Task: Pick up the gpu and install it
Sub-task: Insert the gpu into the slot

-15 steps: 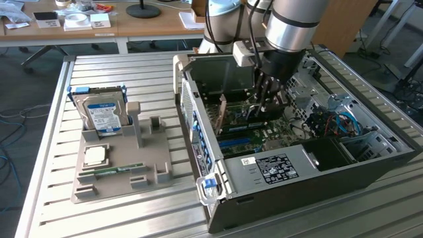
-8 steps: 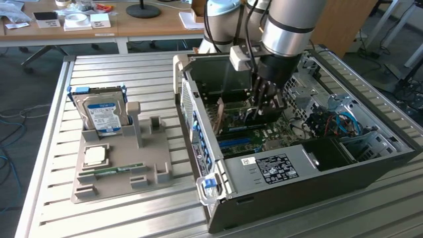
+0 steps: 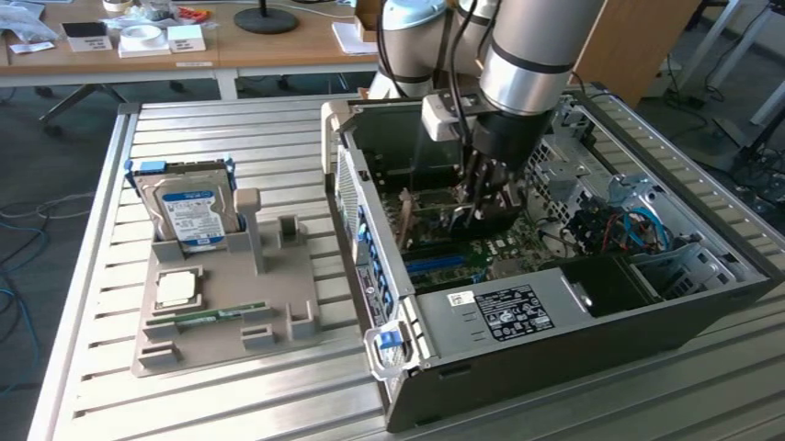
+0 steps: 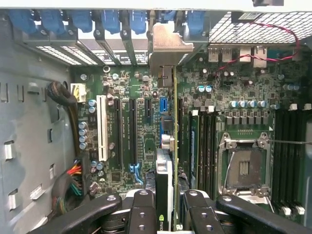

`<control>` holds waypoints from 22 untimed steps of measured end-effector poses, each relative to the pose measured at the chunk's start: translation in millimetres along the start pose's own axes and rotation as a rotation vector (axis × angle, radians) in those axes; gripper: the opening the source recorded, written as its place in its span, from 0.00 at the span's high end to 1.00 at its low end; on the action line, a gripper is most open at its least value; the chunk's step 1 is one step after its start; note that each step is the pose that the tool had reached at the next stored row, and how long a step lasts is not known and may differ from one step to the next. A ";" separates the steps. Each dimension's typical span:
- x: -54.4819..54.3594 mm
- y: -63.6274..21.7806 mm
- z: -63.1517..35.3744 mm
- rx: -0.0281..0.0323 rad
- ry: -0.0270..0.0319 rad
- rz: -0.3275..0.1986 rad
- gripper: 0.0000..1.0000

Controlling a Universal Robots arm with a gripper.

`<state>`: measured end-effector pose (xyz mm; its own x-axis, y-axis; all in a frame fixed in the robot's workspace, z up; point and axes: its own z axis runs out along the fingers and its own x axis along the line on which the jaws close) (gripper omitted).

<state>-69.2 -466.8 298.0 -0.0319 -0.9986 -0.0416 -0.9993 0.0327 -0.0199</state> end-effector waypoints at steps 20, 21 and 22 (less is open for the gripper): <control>0.6 7.1 10.2 0.0000 0.0001 0.000 0.73; 0.5 7.6 10.7 0.0001 -0.0002 0.000 0.73; 0.5 8.1 11.2 0.0001 -0.0001 0.000 0.73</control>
<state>-77.0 -466.6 286.6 -0.0321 -0.9986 -0.0417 -0.9993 0.0330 -0.0200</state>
